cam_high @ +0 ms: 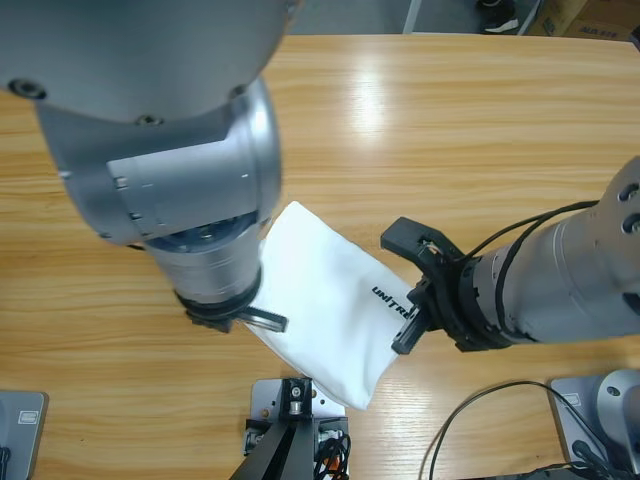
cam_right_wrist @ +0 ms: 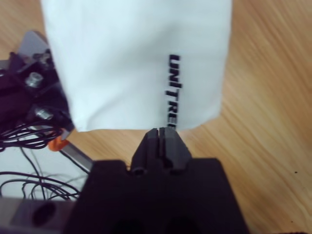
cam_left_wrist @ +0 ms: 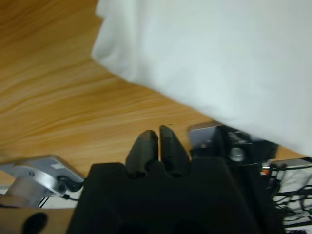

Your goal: Fold clothes

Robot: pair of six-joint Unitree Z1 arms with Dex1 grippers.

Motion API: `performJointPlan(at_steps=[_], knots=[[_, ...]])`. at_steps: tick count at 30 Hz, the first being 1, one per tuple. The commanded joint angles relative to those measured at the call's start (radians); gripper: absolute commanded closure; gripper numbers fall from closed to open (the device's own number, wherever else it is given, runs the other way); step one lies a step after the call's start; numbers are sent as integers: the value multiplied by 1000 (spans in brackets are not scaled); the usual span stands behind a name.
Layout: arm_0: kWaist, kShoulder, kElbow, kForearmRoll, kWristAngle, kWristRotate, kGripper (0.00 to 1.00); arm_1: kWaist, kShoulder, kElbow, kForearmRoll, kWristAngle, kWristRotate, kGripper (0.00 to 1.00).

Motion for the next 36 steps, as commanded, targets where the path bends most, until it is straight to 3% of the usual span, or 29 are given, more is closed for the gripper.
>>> performJointPlan(at_steps=[1, 5, 11, 15, 20, 31, 36], knots=[[74, -42, 130, -168, -9, -15, 1000, -45, 89, 7, -12, 9, -42, 1000], [105, -15, 124, -276, -55, -20, 1000, -45, 137, -8, -19, 24, -42, 1000], [102, 20, 146, -295, -55, -59, 1000, -45, 198, -7, -75, 56, -43, 1000], [85, 20, 235, -345, -57, -82, 1000, -45, 263, 4, -102, 59, -43, 1000], [77, 8, 336, -392, -58, -93, 1000, -89, 279, 53, -128, 21, -43, 1000], [79, -11, 415, -439, -59, -118, 1000, -139, 188, 102, -69, -85, -57, 1000], [108, -210, 432, -407, -41, -138, 1000, -248, 313, -3, -73, -64, -313, 1000]])
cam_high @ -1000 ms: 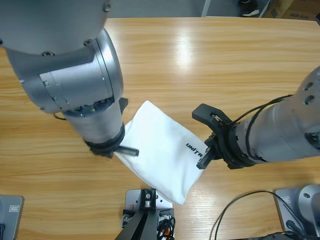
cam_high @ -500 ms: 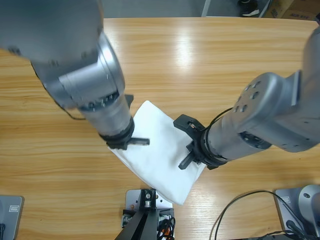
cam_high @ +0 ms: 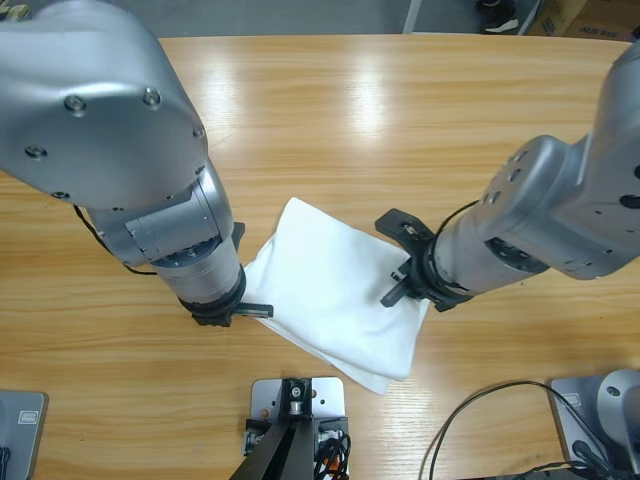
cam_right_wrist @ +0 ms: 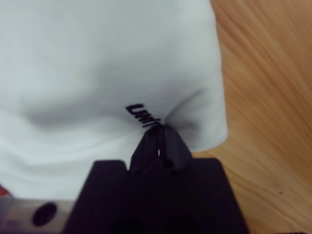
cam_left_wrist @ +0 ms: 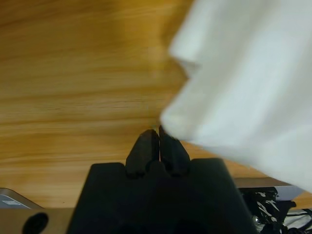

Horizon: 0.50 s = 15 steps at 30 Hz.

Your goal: Fold clothes

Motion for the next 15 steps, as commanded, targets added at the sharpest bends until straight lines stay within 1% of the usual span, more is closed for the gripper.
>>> performJointPlan(at_steps=[1, 5, 9, 11, 12, 13, 14, 15], knots=[[29, -221, 49, 30, 18, -38, 1000, -147, 165, -107, 20, 8, -330, 1000], [46, -317, 52, 103, 51, -38, 1000, -177, 227, -233, 18, 22, -527, 1000], [49, -306, 55, 106, 58, -60, 1000, -177, 185, -263, 54, 23, -520, 1000], [49, -277, 29, 99, 58, -72, 1000, -177, 105, -223, 54, 25, -486, 1000], [49, -258, 7, 89, 58, -77, 1000, -177, 21, -200, 55, 14, -471, 792], [49, -242, -18, 84, 58, -83, 1000, -177, -57, -184, 62, 4, -461, 461], [49, -216, -61, 84, 58, -90, 1000, -177, -151, -179, 97, -8, -459, 416], [48, -193, -103, 84, 57, -89, 1000, -177, -213, -182, 136, -11, -452, 421]])
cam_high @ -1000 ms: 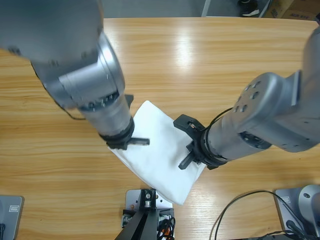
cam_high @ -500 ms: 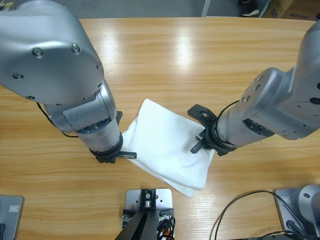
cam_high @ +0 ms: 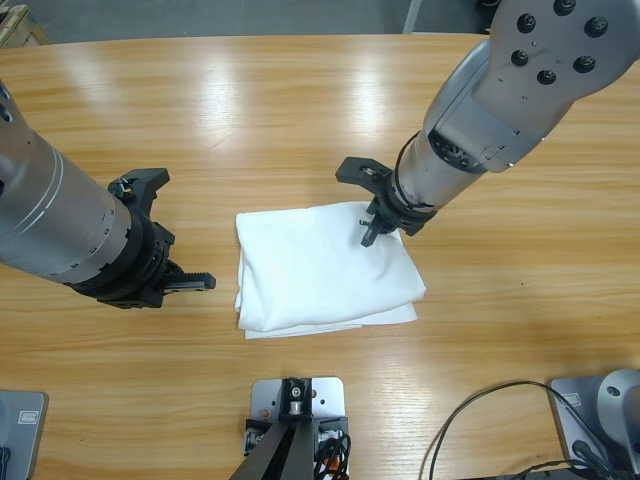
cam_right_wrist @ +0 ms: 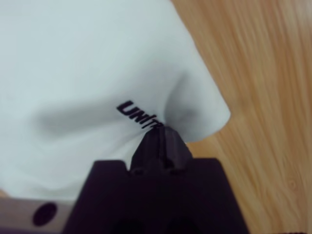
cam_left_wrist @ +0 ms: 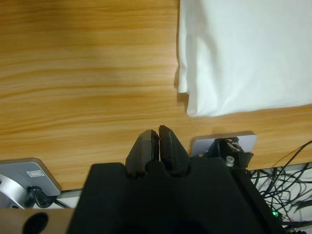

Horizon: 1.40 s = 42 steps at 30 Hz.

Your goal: Fold clothes

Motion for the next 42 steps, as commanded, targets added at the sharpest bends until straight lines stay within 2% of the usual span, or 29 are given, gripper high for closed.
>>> performJointPlan(at_steps=[1, 2, 3, 5, 13, 18, 26, 29, 36, 42], knots=[[5, 142, -184, -9, 10, -34, 1000, -16, -419, 73, 143, -21, 70, 601], [1, 175, -229, -9, 8, -20, 1000, -14, -449, 83, 158, -13, 81, 910], [0, 218, -278, -8, 4, 2, 1000, 1, -465, 104, 163, -5, 105, 1000], [5, 286, -333, -6, 2, 28, 1000, 35, -455, 161, 134, -7, 141, 1000], [47, 418, -364, -8, -33, 13, 1000, 76, -279, 214, -31, 68, 184, 1000], [83, 428, -387, -8, -32, 12, 1000, 125, -234, 231, -55, 83, 214, 1000], [103, 425, -384, -3, -32, 25, 1000, 128, -112, 424, -297, 103, 240, 1000], [104, 429, -377, -3, -32, 22, 1000, 128, -134, 449, -298, 98, 263, 1000], [116, 438, -376, -3, -32, 28, 1000, 128, -228, 443, -150, 91, 322, 1000], [115, 438, -374, -3, -32, 29, 1000, 128, -246, 443, -126, 89, 330, 1000]])
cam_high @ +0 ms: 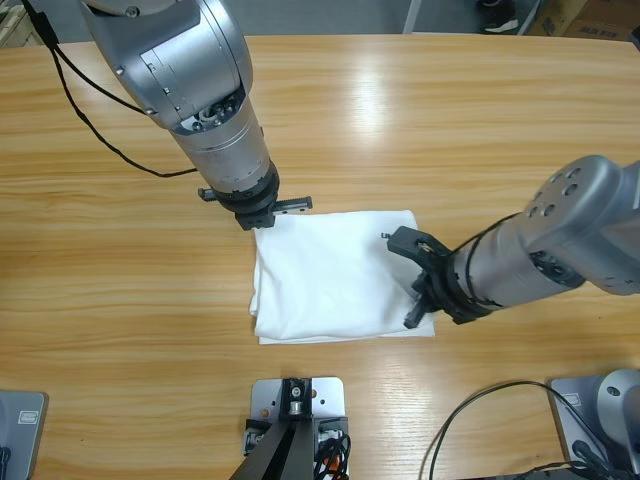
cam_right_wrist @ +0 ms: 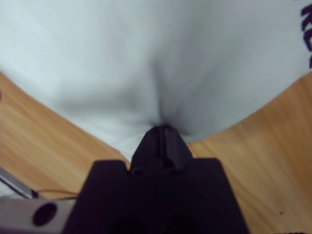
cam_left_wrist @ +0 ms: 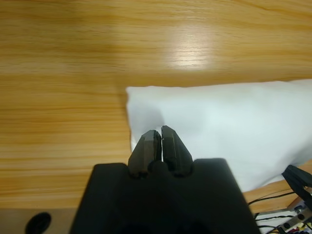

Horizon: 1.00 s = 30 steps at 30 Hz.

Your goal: Fold clothes

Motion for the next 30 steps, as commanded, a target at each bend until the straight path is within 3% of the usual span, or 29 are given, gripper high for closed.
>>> performJointPlan(at_steps=[1, 14, 23, 24, 25, 26, 28, 29, 30], knots=[[13, 74, 6, -1, -16, 14, 1000, 12, -25, 33, 46, -3, 19, 1000], [19, 173, 29, -1, -15, 16, 1000, 12, -8, 32, 38, -8, 18, 1000], [133, 111, 66, 6, 6, 19, 1000, 12, -49, 52, 59, -11, 21, 966], [140, 65, 65, 17, 17, 26, 1000, 12, -89, 43, 86, -28, 30, 542], [142, 11, 64, 27, 30, 38, 1000, 12, -139, 28, 124, -51, 35, 181], [142, -43, 61, 30, 32, 57, 1000, 12, -193, 12, 161, -74, 35, 34], [127, -146, 50, 44, 31, 96, 1000, 12, -299, -30, 230, -92, 35, 0], [119, -192, 49, 50, 31, 99, 893, 12, -336, -64, 286, -105, 32, 0], [115, -226, 51, 54, 31, 106, 591, 12, -369, -97, 332, -120, 30, 0]])
